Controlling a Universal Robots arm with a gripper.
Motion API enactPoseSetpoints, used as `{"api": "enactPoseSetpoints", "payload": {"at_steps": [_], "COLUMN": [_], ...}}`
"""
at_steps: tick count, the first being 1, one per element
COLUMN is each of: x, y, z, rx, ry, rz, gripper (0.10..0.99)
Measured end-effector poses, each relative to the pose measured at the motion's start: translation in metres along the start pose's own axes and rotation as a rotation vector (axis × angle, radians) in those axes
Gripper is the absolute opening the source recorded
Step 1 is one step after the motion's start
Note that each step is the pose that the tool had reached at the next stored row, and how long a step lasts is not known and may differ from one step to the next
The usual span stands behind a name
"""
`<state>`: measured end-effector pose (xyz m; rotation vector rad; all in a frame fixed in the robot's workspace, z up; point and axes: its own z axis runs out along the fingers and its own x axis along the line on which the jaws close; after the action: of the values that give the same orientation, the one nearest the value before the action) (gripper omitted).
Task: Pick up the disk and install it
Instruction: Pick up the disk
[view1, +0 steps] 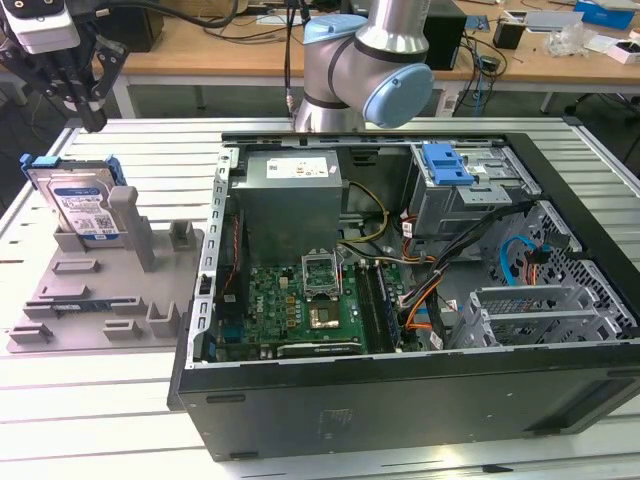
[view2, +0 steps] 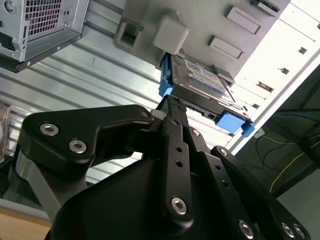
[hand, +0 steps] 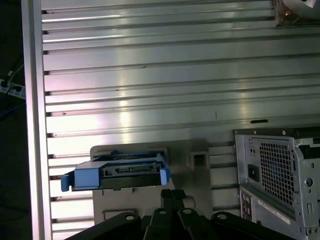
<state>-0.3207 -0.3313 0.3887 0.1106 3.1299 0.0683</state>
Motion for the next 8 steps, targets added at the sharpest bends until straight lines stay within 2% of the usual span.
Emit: {"api": "enactPoseSetpoints", "payload": {"at_steps": [2, 4, 8], "x": [0.0001, 0.0002, 0.0001], "y": [0.0009, 0.0013, 0.0012], "z": [0.0001, 0.0008, 0.0021], "rx": [0.003, 0.004, 0.003], "ry": [0.0029, 0.0059, 0.009], "rz": [-0.037, -0.113, -0.187], "gripper": [0.106, 0.106, 0.106]}}
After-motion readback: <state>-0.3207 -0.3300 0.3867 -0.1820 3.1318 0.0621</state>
